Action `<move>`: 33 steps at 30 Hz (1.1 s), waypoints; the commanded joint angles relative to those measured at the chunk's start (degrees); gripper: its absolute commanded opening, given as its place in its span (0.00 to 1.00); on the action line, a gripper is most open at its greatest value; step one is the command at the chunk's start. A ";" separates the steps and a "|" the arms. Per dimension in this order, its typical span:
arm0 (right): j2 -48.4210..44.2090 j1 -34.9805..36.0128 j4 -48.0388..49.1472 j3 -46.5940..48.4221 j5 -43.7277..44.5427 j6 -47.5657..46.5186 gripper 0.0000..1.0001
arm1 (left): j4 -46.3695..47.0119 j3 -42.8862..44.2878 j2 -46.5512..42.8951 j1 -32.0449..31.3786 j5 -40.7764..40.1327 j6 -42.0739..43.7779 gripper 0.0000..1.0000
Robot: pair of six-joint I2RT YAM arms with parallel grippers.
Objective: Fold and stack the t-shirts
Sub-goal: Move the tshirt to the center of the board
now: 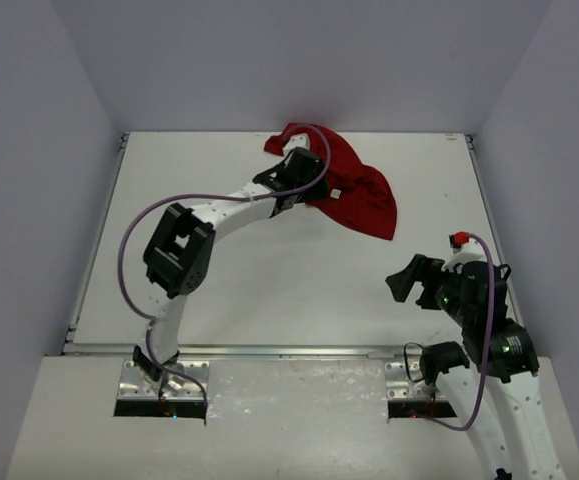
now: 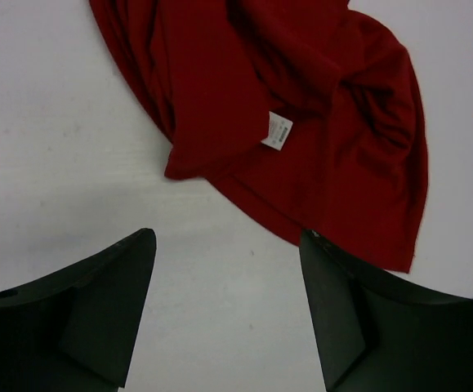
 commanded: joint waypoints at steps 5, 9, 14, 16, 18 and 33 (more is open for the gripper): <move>-2.80 -0.17 -0.73 0.07 -7.18 0.99 0.99 | -10.70 30.43 20.46 1.07 -7.00 8.61 0.66; -3.77 -0.17 -0.29 -0.45 -8.43 1.17 0.99 | -8.07 32.11 25.20 2.83 -1.91 9.68 0.57; -3.59 -0.17 -0.91 -0.19 -8.43 0.46 0.99 | -11.94 35.02 28.38 3.45 -2.53 8.88 0.75; -3.77 -0.17 -0.04 -0.72 -8.34 0.46 0.99 | -9.15 32.31 27.07 3.45 -1.04 9.32 0.79; -3.68 -0.17 0.23 -1.07 -8.52 0.64 0.99 | -8.34 31.85 27.24 3.53 -0.25 9.93 0.45; -3.59 -0.17 2.25 -2.56 -8.87 0.99 0.99 | 6.07 -12.66 -8.78 7.58 -6.83 3.35 0.00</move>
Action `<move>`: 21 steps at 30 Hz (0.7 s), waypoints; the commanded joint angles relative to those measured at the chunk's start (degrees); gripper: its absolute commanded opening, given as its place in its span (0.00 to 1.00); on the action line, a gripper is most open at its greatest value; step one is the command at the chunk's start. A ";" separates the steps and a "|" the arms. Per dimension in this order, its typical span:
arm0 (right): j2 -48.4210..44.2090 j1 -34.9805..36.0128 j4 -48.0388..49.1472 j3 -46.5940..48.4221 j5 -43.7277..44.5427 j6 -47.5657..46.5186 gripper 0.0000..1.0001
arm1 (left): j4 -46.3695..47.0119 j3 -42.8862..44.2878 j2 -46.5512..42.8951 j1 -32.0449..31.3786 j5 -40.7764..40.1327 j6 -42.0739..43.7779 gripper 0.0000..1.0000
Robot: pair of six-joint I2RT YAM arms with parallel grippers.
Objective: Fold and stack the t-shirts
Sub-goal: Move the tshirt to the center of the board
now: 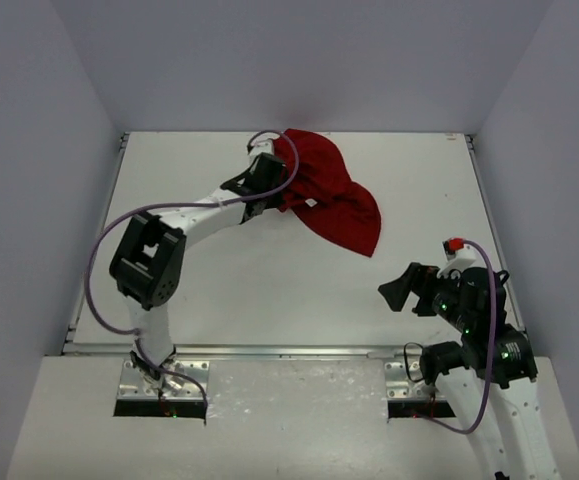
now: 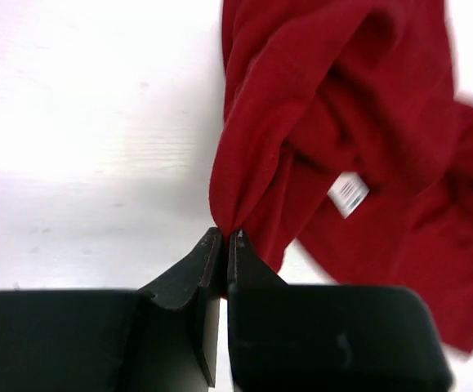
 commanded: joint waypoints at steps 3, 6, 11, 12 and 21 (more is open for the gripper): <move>0.23 -0.17 3.83 -0.82 -1.77 0.49 0.99 | 7.12 -10.82 -9.62 2.57 -2.71 -2.91 0.40; 1.37 -0.17 4.10 -0.21 -2.29 -0.13 0.99 | 5.72 -9.09 -9.70 2.31 -1.13 -0.99 1.00; 1.99 -0.17 4.01 -0.11 -2.03 -0.66 0.99 | -0.93 1.17 -9.27 -2.07 -5.68 4.20 1.00; 1.99 -0.17 4.10 -0.20 -1.86 -0.74 0.99 | -2.09 3.47 -8.48 -2.95 -6.47 5.08 1.00; 1.91 -0.17 5.15 -1.96 -2.12 -0.48 0.99 | -20.29 38.28 19.09 -7.62 -9.73 16.34 0.63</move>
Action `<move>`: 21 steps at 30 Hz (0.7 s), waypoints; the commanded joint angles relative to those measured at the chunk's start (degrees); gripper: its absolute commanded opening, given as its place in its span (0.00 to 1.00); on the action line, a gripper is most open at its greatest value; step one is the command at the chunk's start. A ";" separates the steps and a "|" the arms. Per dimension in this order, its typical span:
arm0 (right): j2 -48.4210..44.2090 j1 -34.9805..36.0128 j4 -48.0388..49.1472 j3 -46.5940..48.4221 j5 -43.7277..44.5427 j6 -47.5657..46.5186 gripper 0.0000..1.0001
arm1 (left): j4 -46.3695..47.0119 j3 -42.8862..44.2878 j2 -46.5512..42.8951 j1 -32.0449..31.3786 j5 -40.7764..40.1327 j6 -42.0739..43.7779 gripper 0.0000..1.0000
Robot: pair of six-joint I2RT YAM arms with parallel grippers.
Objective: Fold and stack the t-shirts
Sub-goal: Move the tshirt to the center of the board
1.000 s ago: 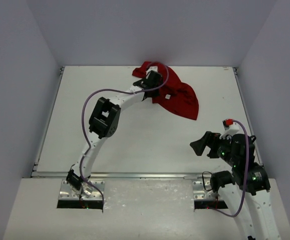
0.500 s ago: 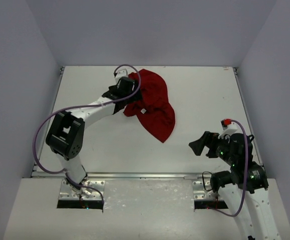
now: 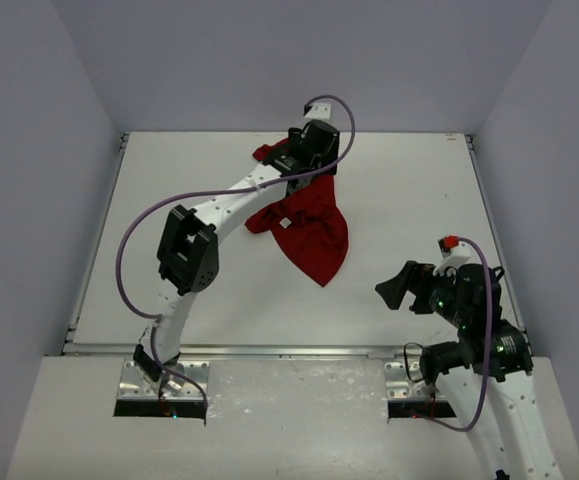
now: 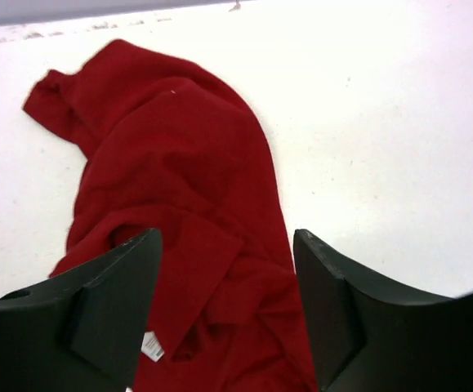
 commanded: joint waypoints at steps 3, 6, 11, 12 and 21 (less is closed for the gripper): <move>0.16 -0.17 3.01 -0.65 -0.35 -0.07 0.99 | -11.17 11.57 12.88 -0.39 -3.40 6.44 0.52; -0.02 -0.17 3.71 -1.53 -1.14 0.20 0.99 | -11.08 14.47 15.35 -0.47 -2.09 7.50 0.45; 0.07 -0.17 3.80 -1.88 -1.40 0.20 0.99 | -9.77 14.92 19.22 -0.82 -3.31 7.85 0.52; -0.02 -0.17 3.89 -1.88 -1.40 0.11 0.99 | -9.33 14.57 19.31 -0.82 -3.31 7.94 0.52; 0.42 -0.17 4.33 -2.41 -1.75 0.11 0.99 | -6.52 13.52 18.44 -0.82 -0.50 6.27 0.63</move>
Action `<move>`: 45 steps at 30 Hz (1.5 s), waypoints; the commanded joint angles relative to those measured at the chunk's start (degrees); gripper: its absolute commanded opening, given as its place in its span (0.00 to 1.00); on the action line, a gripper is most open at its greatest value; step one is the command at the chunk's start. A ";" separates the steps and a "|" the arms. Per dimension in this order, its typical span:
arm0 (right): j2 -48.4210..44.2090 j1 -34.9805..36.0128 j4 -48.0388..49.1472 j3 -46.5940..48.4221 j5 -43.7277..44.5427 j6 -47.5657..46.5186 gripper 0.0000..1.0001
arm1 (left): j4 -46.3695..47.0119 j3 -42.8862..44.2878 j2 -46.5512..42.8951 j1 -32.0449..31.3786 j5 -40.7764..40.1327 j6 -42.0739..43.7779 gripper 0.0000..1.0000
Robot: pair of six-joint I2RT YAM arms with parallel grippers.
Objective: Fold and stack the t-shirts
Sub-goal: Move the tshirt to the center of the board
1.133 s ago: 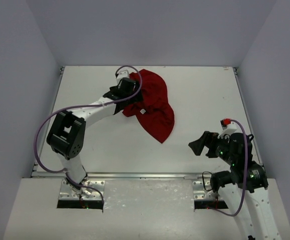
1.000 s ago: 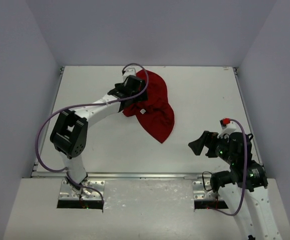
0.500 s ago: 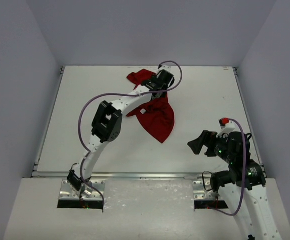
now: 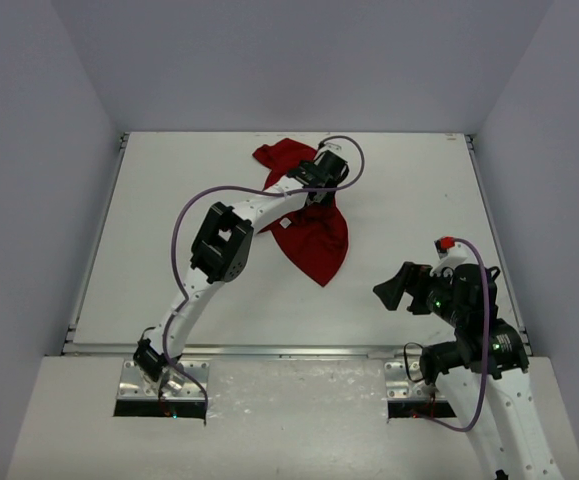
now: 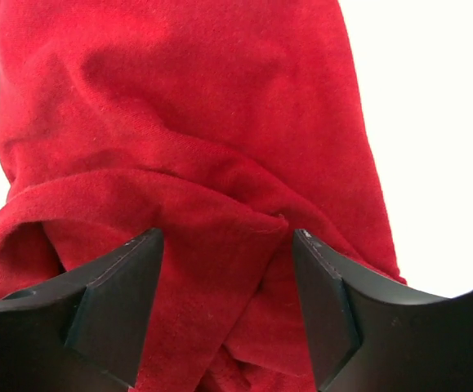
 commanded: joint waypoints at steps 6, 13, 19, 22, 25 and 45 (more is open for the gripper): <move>0.40 -0.17 2.82 0.00 -1.32 -0.02 0.99 | 3.42 1.90 -0.14 0.55 0.44 -0.68 0.48; 0.49 -0.17 3.00 -0.27 -1.41 -0.20 0.99 | 4.55 1.91 0.92 1.52 1.93 -1.21 0.35; 0.66 -0.17 3.08 -0.27 -1.32 -0.20 0.99 | 4.99 1.39 -2.15 1.87 0.97 -1.74 0.05; 1.01 -0.17 3.70 -0.62 -1.40 0.07 0.99 | 6.93 -2.48 -7.15 1.87 0.70 -2.18 0.08; 2.15 -0.17 4.92 -0.97 -2.54 0.33 0.99 | 9.12 -6.61 -12.86 1.87 0.96 -2.44 0.13; 44.40 15.28 37.98 -0.82 4.55 11.40 0.82 | 17.29 -46.15 -50.13 7.85 -2.71 -18.69 0.00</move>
